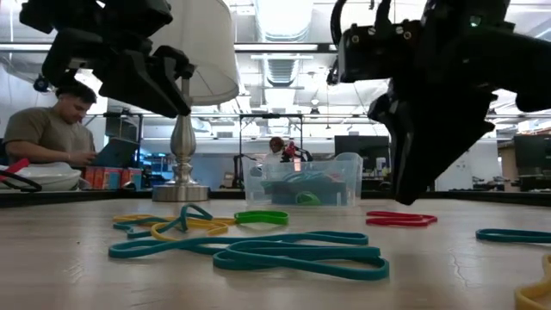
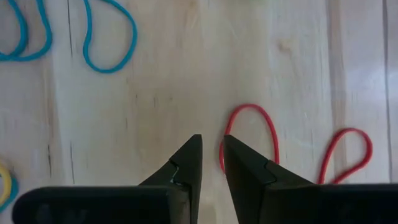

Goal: Pick and place rubber bands into bin
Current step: Put the red rubber bands into the bin

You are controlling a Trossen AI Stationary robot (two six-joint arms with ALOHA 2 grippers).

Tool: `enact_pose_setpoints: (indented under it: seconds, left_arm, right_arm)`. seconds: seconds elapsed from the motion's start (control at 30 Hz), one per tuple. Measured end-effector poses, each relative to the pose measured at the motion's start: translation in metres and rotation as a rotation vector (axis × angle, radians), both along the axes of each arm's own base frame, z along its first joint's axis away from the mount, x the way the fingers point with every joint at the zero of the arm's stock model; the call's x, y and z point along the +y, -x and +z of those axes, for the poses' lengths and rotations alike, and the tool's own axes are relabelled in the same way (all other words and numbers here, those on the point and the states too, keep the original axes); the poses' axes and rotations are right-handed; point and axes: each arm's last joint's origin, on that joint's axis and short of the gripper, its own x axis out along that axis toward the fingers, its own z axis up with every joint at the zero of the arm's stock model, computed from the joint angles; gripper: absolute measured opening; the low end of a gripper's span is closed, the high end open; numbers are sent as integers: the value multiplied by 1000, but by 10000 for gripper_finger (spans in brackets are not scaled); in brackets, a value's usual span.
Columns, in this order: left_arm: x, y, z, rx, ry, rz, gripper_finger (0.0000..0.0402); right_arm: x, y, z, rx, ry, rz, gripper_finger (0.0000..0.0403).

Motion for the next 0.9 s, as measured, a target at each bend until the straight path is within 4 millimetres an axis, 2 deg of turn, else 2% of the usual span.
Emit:
enact_pose_setpoints:
  seconds: [0.43,0.9]
  left_arm:
    - [0,0,0,-2,1,0,105]
    - [0,0,0,-3,1,0,105]
  right_arm:
    - [-24,1,-20,6,-21,-97,59]
    - [-23,0,-17,15,-110,-83,65]
